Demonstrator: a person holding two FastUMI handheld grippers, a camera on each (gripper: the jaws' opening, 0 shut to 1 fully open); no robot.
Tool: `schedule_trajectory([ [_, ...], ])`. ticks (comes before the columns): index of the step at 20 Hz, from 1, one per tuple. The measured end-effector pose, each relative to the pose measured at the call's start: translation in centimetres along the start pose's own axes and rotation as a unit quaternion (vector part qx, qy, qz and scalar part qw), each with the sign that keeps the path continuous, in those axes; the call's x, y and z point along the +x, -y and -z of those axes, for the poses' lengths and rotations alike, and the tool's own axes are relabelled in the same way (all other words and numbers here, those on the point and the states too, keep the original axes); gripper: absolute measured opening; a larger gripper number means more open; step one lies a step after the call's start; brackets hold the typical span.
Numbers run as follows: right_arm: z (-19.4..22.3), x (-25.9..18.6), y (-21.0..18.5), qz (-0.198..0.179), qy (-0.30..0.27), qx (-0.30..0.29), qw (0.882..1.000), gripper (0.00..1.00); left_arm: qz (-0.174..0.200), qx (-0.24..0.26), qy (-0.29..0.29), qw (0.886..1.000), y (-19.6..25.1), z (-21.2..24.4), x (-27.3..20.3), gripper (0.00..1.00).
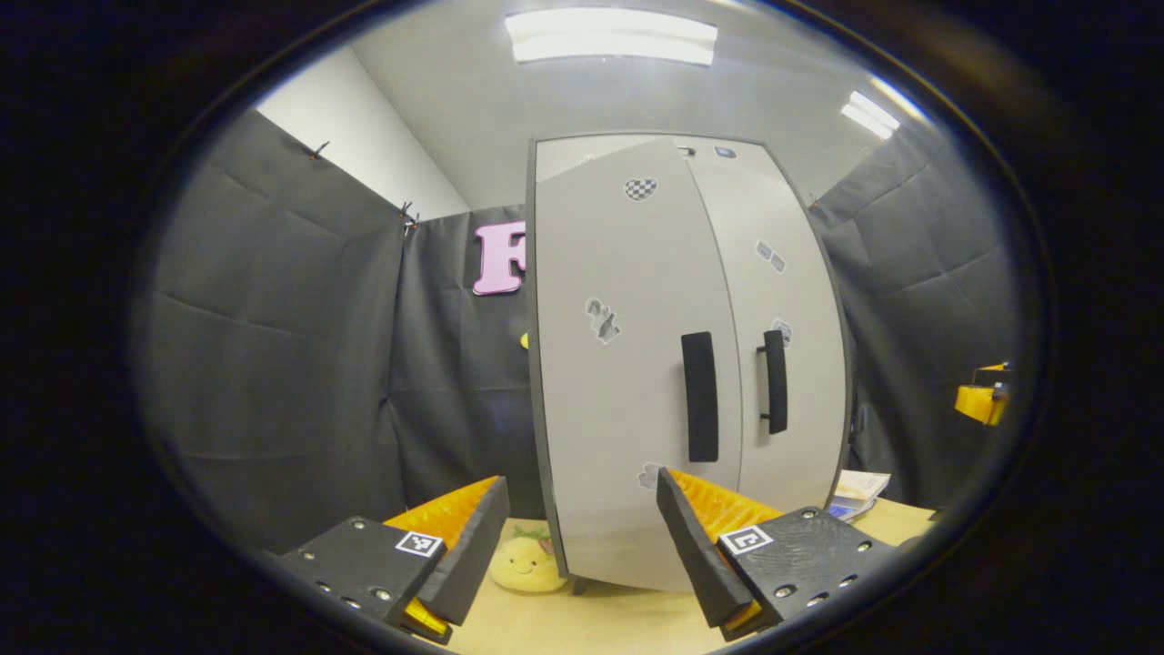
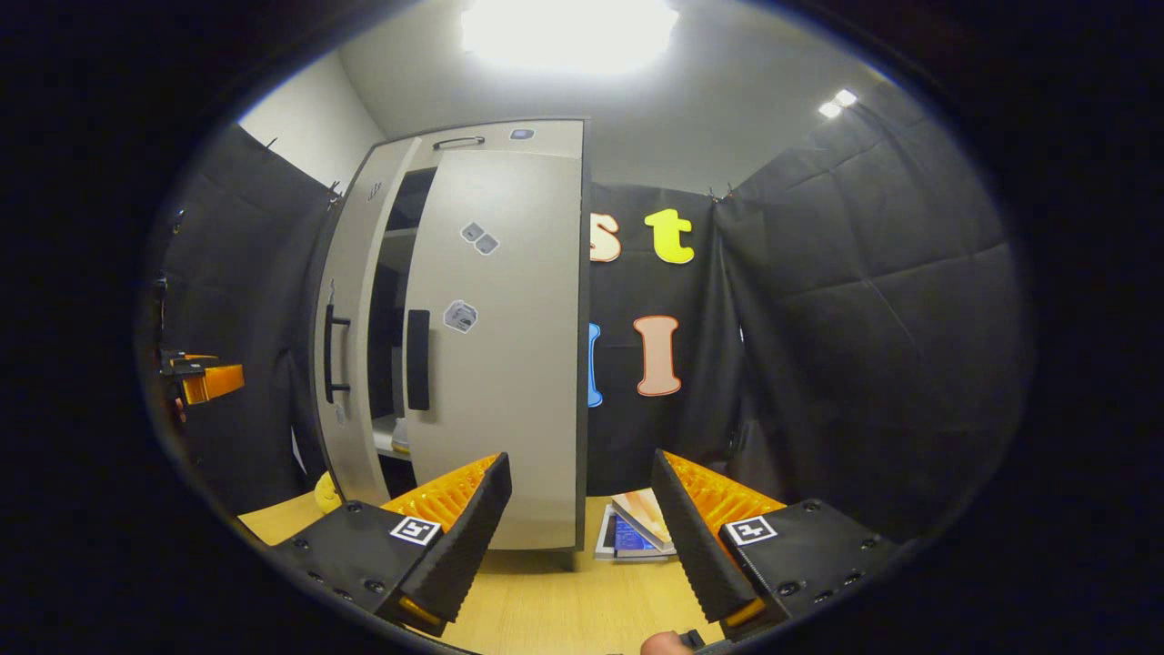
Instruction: Grab one shoe with the right hand and put it into the shoe cabinet, grab the other shoe with the left hand and put it into the shoe cabinet; then close the right door with the right hand and the left door with the left hand.
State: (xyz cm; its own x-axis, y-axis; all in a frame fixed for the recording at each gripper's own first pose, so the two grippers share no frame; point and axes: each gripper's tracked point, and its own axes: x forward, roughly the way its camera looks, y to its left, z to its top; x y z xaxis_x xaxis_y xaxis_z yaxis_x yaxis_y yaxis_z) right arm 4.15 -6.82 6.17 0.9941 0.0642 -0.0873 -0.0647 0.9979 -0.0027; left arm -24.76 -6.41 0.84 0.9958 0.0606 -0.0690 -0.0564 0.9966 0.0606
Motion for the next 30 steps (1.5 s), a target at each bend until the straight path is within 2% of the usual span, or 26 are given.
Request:
schedule_trajectory([
  [13,-1.0,-5.9,-4.8,-0.025,0.008,-0.007,1.0,0.97,-0.006,-0.004,-0.008,1.0,-4.5,0.3,-9.2,0.94],
  [30,-0.4,-6.2,-5.5,-0.029,0.002,-0.009,1.0,0.98,-0.007,-0.005,-0.016,1.0,-5.1,1.0,-9.7,0.94],
])
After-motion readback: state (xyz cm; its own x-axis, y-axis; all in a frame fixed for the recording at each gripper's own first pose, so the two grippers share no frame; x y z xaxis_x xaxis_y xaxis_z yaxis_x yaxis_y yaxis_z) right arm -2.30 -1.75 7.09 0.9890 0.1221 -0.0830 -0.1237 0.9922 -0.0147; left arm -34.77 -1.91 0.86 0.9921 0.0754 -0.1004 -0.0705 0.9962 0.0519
